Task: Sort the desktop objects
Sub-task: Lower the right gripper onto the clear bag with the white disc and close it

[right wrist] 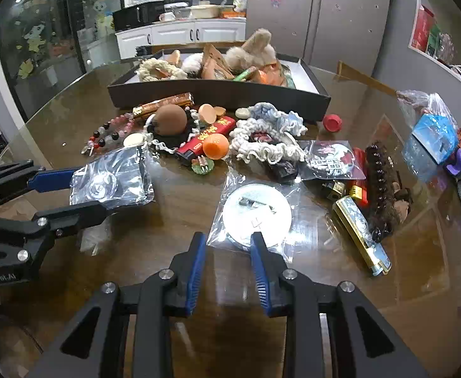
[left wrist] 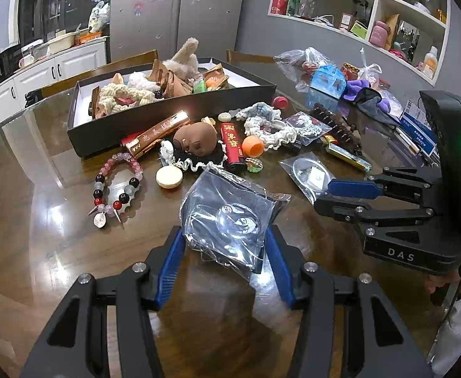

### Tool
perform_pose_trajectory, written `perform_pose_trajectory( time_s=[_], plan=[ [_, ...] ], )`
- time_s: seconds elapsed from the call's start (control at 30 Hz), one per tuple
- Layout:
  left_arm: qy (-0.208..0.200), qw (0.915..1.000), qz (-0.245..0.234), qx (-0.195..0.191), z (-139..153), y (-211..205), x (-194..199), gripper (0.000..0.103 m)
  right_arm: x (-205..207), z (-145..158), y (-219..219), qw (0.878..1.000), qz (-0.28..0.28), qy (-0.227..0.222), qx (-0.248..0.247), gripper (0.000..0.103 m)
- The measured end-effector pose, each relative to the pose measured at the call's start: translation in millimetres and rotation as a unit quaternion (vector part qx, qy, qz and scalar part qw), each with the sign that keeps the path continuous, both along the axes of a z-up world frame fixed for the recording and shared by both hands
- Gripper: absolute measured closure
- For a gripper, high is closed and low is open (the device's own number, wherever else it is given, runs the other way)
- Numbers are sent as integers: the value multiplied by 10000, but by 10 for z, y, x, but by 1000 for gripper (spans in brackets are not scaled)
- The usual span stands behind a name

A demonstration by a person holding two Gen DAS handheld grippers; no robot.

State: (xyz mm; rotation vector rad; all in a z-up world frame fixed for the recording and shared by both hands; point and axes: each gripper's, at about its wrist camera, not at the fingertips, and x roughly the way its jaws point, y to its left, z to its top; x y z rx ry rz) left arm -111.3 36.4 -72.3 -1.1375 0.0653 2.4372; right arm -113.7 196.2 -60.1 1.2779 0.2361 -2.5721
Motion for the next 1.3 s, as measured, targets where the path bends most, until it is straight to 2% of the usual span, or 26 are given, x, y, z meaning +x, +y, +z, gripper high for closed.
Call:
perform_pose_trajectory(
  time_s=[0.23,0.33,0.4,0.47,0.53,0.63,0.8,0.93,1.1,1.13,1.2,1.3],
  plan=[
    [-4,10000,2,-4,-4,9,-2,50,20,-4,52,10000,-88,22,-24,73],
    [-22,10000,-16,0,-9,9,-4,50,37,-8,13,9998,9,51,171,73],
    [-38,10000,-30,-10,-14,18,-5,50,80,-1,-57,9987,137,154,463,64],
    [-34,10000,-48,-20,-16,29,2,50,91,9,-100,9977,192,244,604,34],
    [-33,10000,-69,-12,-15,34,5,50,87,29,-132,9968,177,399,670,29],
    [-30,10000,-63,17,-9,29,5,50,13,45,-111,9967,13,402,701,23],
    [-34,10000,-44,50,-4,9,-1,50,-194,-28,13,9983,-329,134,473,22],
    [-70,10000,-23,55,-15,2,-14,50,-305,-79,86,9993,-371,-88,5,21],
    [-77,9999,-14,80,-17,-6,-17,50,-320,-106,29,9996,-290,-49,-48,20],
    [-95,9999,-11,87,-22,-7,-20,50,-317,-109,25,9995,-304,-39,-48,23],
    [-117,9999,-4,73,-32,-4,-27,50,-309,-92,33,9993,-372,3,-56,40],
    [-130,9999,-20,77,-36,2,-28,50,-318,-75,46,9992,-398,-21,-62,42]
  ],
)
